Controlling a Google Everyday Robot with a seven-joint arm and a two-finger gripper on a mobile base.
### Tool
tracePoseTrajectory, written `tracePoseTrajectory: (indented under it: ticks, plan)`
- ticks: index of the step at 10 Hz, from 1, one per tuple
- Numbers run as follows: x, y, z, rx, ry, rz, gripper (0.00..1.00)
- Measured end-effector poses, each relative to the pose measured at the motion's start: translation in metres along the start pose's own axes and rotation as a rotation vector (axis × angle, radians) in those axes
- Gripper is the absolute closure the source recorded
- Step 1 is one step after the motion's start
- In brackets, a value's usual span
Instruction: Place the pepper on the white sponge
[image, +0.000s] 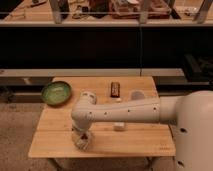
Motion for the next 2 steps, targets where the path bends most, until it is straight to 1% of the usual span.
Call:
tracePoseTrajectory:
  ticks: [1,2]
  plan:
    - [-0.0045,0.0001,-0.0003,-0.002,-0.022,0.008,0.20]
    - [-0.0085,0.0001,-0.0012,-0.004,-0.033,0.016,0.20]
